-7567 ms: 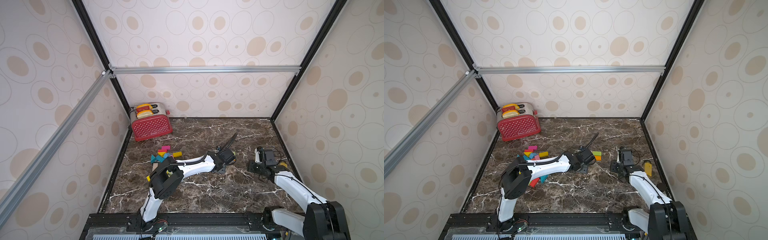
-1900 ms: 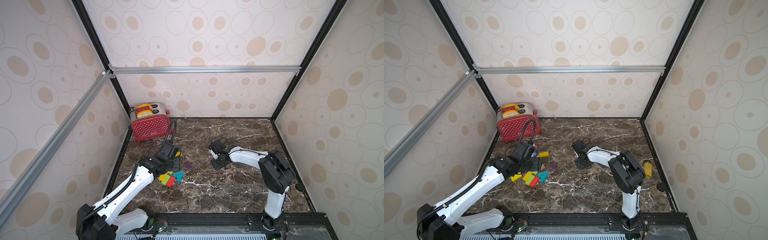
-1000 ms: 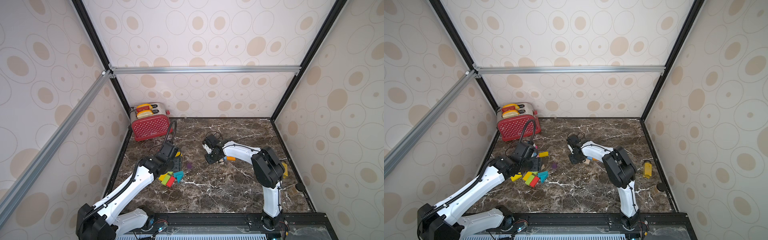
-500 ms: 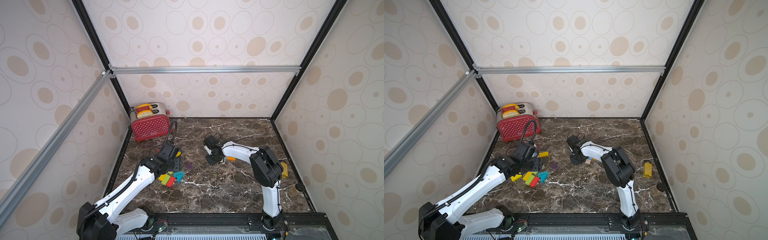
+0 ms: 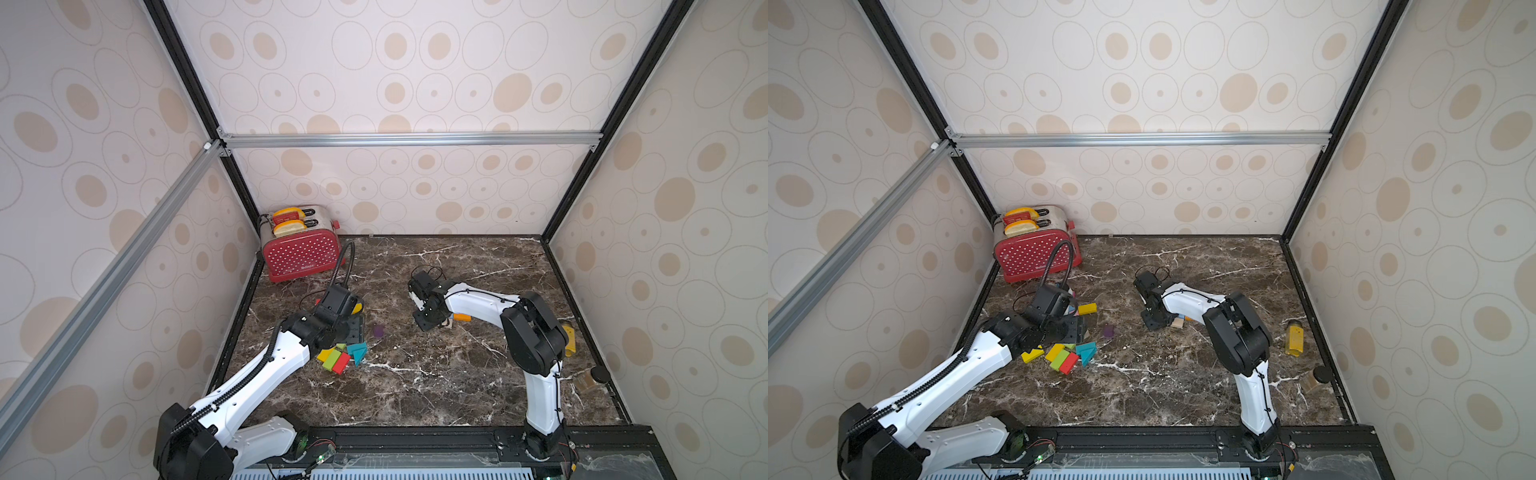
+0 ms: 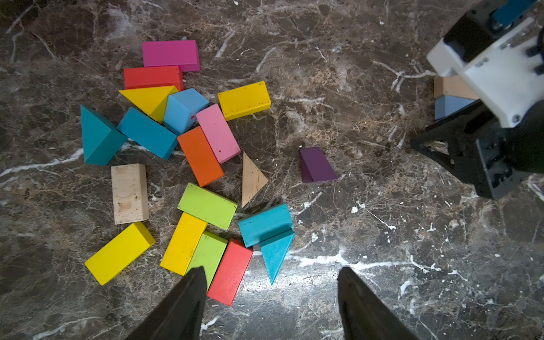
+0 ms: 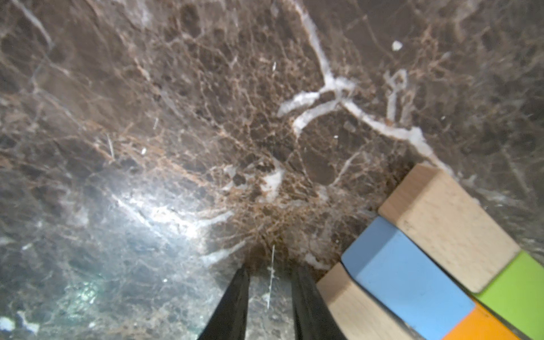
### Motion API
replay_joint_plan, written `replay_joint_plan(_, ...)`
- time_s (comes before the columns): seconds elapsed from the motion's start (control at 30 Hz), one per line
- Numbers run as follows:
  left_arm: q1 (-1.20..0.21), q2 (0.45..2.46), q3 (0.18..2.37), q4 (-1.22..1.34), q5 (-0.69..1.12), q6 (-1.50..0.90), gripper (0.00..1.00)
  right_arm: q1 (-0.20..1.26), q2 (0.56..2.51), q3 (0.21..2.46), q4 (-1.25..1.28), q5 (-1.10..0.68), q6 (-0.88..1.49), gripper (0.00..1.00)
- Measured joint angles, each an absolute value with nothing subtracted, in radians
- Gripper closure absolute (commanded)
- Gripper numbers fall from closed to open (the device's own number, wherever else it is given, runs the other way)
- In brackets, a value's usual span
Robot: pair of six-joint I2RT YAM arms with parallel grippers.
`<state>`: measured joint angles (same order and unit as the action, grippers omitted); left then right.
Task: Assemble a piece of candy with building blocks
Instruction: Assemble the building block at the center of the board, then pick up the building block from the center of the board.
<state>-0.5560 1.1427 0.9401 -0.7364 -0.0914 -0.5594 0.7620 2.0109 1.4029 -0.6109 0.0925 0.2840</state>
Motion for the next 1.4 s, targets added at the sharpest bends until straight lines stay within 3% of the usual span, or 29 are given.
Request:
replay_joint_plan(0.3,-0.556,1.119,0.941,-0.758,-0.109,-0.552,0.28,0.762,1.884,1.375,-0.540,-0.037,0.205,0.58)
replay_joint_plan(0.47,-0.556,1.016,0.941,-0.797,-0.142,-0.551,0.28,0.769,1.907,1.428,-0.501,-0.159,0.098,0.50)
replay_joint_plan(0.67,-0.556,0.883,0.926,-0.844,-0.181,-0.552,0.27,0.787,2.060,1.655,-0.500,-0.278,-0.074,0.40)
replay_joint_plan(1.07,-0.556,0.738,0.884,-0.871,-0.205,-0.551,0.24,0.831,2.479,2.237,-0.736,-0.348,-0.355,0.32)
replay_joint_plan(1.4,-0.556,0.737,0.875,-0.870,-0.206,-0.540,0.23,0.864,2.619,2.447,-0.868,-0.315,-0.508,0.22)
